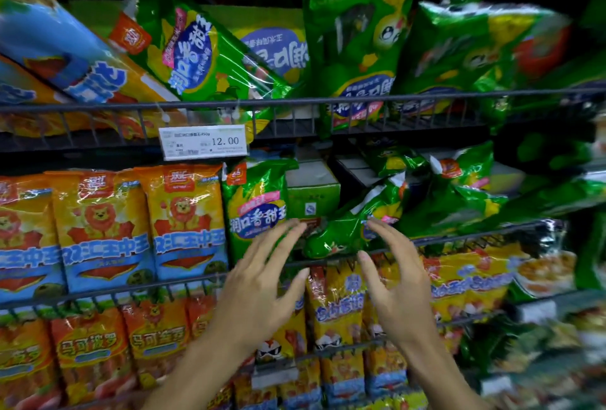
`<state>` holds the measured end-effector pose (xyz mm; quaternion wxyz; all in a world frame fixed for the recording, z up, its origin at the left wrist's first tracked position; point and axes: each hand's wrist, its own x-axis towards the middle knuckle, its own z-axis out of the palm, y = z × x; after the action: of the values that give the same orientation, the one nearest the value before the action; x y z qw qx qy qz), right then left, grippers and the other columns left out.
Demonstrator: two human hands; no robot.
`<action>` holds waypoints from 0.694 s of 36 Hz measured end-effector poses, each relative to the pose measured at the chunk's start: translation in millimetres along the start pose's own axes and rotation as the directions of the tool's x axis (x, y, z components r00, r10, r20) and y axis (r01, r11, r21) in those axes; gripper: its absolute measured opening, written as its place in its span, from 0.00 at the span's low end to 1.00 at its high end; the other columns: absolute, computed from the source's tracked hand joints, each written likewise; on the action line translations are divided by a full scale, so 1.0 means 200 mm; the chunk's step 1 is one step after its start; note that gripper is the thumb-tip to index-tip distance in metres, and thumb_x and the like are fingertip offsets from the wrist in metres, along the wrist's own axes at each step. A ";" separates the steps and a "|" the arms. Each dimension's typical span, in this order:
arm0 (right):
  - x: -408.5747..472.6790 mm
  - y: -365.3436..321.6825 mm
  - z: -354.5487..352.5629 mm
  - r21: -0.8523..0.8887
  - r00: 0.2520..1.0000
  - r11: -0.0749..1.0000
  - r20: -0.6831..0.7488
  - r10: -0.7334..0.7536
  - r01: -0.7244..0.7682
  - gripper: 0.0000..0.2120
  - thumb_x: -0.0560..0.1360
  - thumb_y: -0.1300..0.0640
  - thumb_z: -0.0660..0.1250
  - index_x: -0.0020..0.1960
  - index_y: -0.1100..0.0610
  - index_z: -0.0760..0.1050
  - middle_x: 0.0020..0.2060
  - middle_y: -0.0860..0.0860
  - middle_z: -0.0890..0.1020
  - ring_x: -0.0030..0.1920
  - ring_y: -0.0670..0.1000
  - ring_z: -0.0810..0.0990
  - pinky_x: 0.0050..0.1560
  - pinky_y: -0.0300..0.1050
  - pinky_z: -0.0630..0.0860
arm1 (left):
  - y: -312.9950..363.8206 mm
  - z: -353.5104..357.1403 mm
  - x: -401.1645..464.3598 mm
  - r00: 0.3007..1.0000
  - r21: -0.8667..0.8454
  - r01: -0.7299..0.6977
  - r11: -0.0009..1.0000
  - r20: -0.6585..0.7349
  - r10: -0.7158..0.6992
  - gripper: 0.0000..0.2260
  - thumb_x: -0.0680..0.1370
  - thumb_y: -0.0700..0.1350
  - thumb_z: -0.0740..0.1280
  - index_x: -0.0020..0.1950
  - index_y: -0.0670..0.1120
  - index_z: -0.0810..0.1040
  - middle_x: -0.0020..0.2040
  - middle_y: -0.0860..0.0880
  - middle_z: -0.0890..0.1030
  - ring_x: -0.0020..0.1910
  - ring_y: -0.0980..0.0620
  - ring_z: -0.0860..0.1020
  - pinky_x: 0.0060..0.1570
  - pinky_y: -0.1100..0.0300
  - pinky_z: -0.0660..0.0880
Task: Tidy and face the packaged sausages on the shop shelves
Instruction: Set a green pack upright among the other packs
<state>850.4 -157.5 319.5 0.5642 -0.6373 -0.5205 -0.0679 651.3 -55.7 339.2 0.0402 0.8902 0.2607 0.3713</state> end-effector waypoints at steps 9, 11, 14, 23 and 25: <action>-0.09 0.11 -0.11 0.038 0.973 0.975 0.077 0.217 -0.221 0.26 0.79 0.41 0.65 0.75 0.40 0.67 0.69 0.27 0.67 0.71 0.29 0.64 0.76 0.48 0.66 | 0.29 0.22 0.42 0.965 0.173 0.114 0.978 0.215 -0.150 0.40 0.80 0.64 0.63 0.84 0.57 0.43 0.83 0.51 0.57 0.80 0.47 0.60 0.72 0.49 0.67; -0.08 0.12 -0.13 0.064 0.971 0.971 0.092 0.223 -0.229 0.26 0.78 0.41 0.65 0.75 0.40 0.67 0.69 0.28 0.69 0.71 0.30 0.65 0.73 0.42 0.67 | 0.30 0.27 0.48 0.955 0.236 0.132 0.963 0.230 -0.187 0.40 0.80 0.64 0.65 0.84 0.55 0.46 0.81 0.49 0.63 0.76 0.44 0.67 0.67 0.48 0.71; -0.05 0.13 -0.13 0.070 0.967 0.972 0.137 0.215 -0.226 0.25 0.80 0.44 0.66 0.75 0.40 0.67 0.70 0.31 0.71 0.70 0.30 0.67 0.69 0.33 0.66 | 0.26 0.32 0.52 0.946 0.258 0.181 0.949 0.218 -0.240 0.40 0.78 0.64 0.67 0.84 0.54 0.51 0.75 0.48 0.72 0.70 0.43 0.74 0.63 0.49 0.73; 0.01 0.16 -0.12 0.167 0.967 0.960 0.163 0.196 -0.223 0.25 0.80 0.46 0.68 0.76 0.44 0.69 0.69 0.35 0.74 0.70 0.36 0.71 0.71 0.47 0.73 | 0.22 0.28 0.44 0.974 -0.141 0.184 0.973 -0.104 -0.199 0.31 0.75 0.61 0.74 0.74 0.50 0.74 0.63 0.52 0.83 0.59 0.52 0.83 0.54 0.52 0.81; 0.04 0.15 -0.11 0.218 0.970 0.951 0.157 0.188 -0.219 0.25 0.80 0.47 0.68 0.76 0.45 0.69 0.68 0.35 0.75 0.69 0.35 0.72 0.70 0.46 0.74 | 0.26 0.22 0.41 0.960 -0.370 0.167 0.914 -0.150 -0.236 0.26 0.75 0.52 0.78 0.71 0.48 0.77 0.60 0.54 0.85 0.55 0.62 0.83 0.48 0.65 0.81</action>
<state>886.6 -165.6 313.1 0.6029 -0.6199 -0.4930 0.0956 752.8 -53.5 373.3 0.2125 0.7966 0.2831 0.4900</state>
